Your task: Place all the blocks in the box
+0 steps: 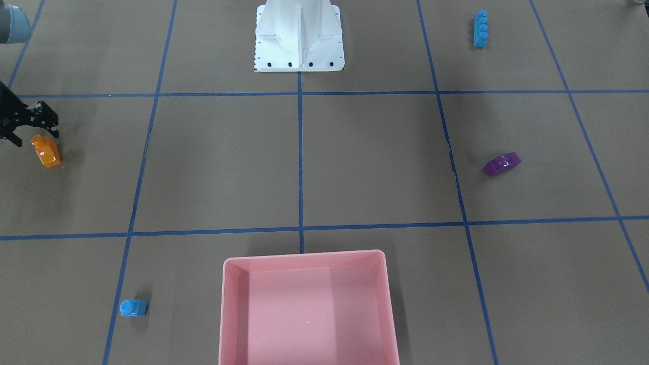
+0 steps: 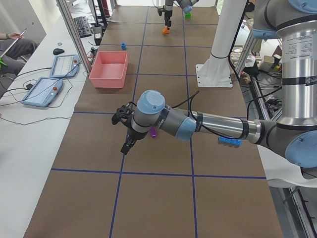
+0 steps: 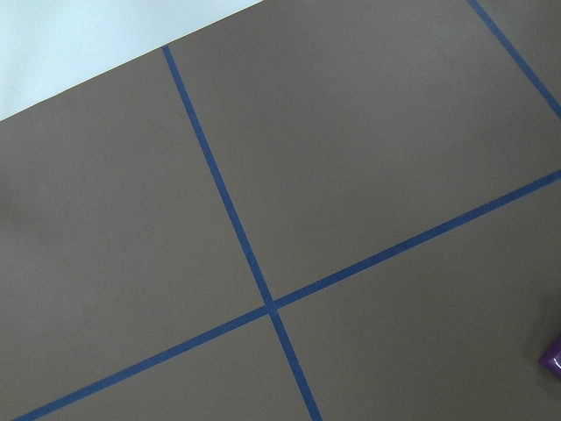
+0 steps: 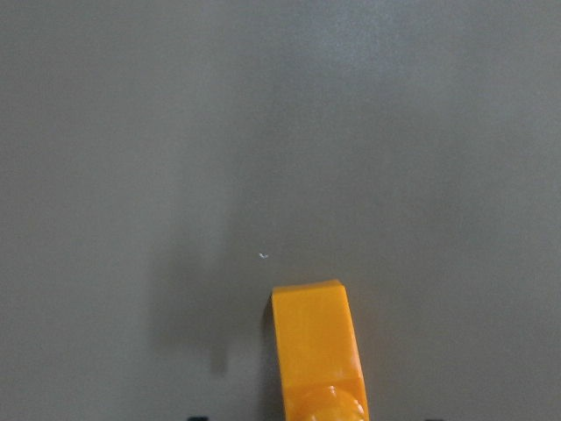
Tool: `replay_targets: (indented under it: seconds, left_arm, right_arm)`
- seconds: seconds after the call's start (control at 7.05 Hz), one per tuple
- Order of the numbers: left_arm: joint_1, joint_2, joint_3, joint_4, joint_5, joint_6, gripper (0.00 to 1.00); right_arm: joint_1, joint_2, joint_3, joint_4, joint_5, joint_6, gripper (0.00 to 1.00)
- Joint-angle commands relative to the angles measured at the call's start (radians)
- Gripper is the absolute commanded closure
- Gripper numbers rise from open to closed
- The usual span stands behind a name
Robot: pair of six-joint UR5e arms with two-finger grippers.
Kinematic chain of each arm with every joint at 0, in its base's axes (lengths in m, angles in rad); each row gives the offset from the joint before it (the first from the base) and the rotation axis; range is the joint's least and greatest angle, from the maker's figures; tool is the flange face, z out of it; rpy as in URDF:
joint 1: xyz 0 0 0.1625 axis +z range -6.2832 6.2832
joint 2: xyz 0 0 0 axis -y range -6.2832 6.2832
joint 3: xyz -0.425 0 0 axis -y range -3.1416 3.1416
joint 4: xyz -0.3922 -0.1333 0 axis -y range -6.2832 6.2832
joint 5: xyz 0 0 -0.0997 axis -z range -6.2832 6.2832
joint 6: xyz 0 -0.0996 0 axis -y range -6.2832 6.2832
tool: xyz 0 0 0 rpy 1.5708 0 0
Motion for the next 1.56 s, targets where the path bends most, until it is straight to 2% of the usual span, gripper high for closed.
replay_targets:
  seconds: [0.0,0.14,0.28,0.43,0.57,0.85,1.14,1.42]
  left_arm:
    - [0.001,0.0,0.0,-0.003,0.0,0.0,0.0]
    - [0.001,0.0,0.0,-0.003,0.0,0.0,0.0]
    - [0.001,0.0,-0.002,-0.003,0.0,0.0,0.0]
    - [-0.001,0.0,-0.002,-0.003,0.0,0.0,0.0]
    - [-0.001,0.0,-0.002,-0.003,0.0,0.0,0.0]
    - [-0.001,0.0,-0.005,-0.003,0.0,0.0,0.0]
    - [-0.001,0.002,-0.008,-0.005,0.0,0.0,0.0]
    - [-0.001,0.002,-0.009,-0.005,0.0,0.002,0.0]
  right_arm:
    - [-0.019,0.009,-0.017,0.0,-0.008,-0.01,0.17]
    - [-0.021,0.015,-0.037,0.0,-0.026,-0.025,0.34]
    - [-0.021,0.023,-0.044,-0.001,-0.028,-0.036,0.57]
    - [-0.021,0.024,-0.048,-0.001,-0.029,-0.062,0.85]
    - [-0.021,0.026,-0.046,0.0,-0.032,-0.065,1.0]
    - [0.0,0.058,-0.02,0.0,-0.032,-0.064,1.0]
    - [0.068,0.189,-0.023,-0.009,-0.028,-0.011,1.0]
    - [0.082,0.381,-0.032,-0.018,-0.026,0.255,1.0]
